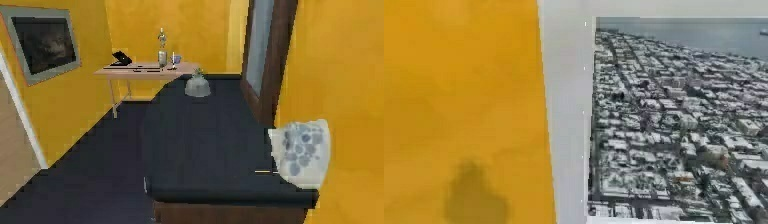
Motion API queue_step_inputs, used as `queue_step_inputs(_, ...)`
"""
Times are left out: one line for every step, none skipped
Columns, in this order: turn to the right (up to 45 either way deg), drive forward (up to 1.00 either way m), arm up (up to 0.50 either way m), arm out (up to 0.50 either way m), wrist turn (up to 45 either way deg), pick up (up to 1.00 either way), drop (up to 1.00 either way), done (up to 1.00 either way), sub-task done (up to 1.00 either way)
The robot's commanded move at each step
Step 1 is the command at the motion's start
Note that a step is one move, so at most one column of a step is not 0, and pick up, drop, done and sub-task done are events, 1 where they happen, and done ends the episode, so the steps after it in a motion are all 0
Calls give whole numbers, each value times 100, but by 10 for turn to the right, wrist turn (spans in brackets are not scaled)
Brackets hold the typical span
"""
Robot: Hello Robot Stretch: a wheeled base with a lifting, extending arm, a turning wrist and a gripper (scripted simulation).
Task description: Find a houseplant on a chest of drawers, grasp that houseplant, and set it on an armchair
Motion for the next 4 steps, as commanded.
queue_step_inputs(-450, 0, 0, 0, 0, 0, 0, 0, 0)
queue_step_inputs(-60, 0, 0, 0, 0, 0, 0, 0, 0)
queue_step_inputs(0, 45, 0, 0, 0, 0, 0, 0, 0)
queue_step_inputs(450, 0, 0, 0, 0, 0, 0, 0, 0)
